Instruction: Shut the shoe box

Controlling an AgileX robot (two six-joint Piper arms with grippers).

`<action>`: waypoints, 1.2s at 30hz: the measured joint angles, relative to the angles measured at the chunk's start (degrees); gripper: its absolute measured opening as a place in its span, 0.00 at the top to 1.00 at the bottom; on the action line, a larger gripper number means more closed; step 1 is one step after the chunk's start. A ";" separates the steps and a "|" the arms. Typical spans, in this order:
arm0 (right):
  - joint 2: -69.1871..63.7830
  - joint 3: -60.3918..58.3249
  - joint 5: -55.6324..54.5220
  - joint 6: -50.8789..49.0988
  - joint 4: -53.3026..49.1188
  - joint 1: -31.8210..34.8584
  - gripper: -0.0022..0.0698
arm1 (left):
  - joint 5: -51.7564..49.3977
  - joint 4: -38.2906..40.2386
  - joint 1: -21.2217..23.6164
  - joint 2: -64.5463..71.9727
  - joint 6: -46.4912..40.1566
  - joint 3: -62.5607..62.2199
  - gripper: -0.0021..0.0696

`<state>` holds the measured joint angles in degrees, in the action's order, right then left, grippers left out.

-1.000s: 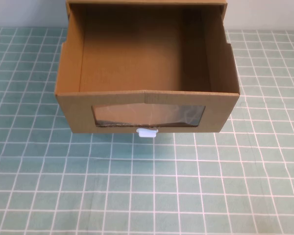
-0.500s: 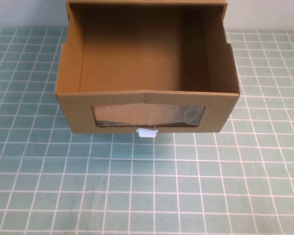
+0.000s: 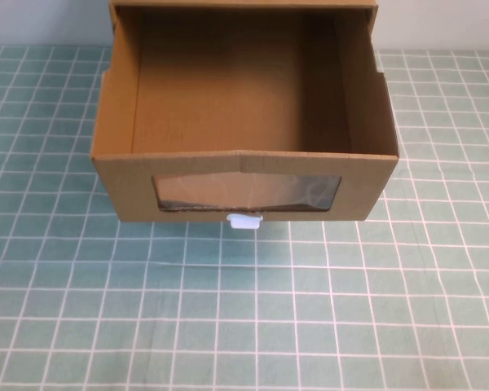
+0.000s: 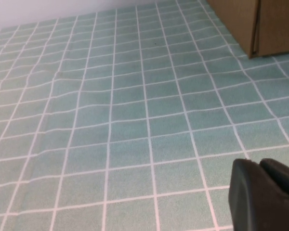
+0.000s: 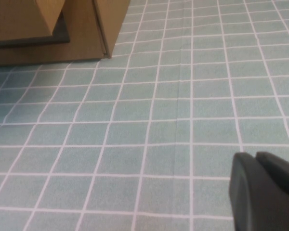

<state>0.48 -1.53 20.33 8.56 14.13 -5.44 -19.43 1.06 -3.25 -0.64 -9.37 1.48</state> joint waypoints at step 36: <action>0.00 0.00 0.00 0.00 0.00 0.00 0.99 | -14.19 19.21 0.00 34.08 3.65 -38.07 0.98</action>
<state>0.48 -1.53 20.33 8.56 14.13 -5.44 -33.63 20.27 -3.25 33.44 -5.72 -36.59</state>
